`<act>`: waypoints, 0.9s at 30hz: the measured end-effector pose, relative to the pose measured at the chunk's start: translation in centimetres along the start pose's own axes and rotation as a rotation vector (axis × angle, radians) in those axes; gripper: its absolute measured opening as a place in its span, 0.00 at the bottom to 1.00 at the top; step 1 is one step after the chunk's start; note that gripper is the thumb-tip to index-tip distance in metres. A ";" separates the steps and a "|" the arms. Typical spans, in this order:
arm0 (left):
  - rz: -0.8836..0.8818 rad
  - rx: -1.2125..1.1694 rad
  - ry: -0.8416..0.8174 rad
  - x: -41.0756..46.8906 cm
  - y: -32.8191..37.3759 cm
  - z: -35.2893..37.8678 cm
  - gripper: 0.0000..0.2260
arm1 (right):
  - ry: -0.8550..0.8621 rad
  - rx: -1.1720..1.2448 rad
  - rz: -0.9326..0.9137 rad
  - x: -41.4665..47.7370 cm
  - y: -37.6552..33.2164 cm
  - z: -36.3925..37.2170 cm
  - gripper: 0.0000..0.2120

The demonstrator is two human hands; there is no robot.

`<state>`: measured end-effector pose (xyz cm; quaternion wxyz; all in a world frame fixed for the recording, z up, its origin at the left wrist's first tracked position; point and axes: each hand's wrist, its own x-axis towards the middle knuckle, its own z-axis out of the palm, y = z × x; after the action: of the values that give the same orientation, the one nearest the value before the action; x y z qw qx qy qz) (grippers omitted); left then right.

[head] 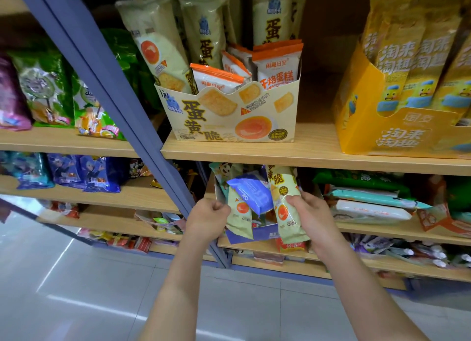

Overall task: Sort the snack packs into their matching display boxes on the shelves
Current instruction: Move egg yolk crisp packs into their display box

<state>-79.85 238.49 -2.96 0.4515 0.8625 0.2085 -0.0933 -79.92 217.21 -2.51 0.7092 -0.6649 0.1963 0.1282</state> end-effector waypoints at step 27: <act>0.030 -0.623 0.025 -11.0 -4.5 -4.6 0.24 | -0.185 -0.001 -0.013 -4.1 2.1 3.4 0.17</act>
<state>-91.83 241.48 0.15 0.6930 0.6866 0.2197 -0.0074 -84.16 221.13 -2.41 0.7248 -0.6518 0.1257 0.1847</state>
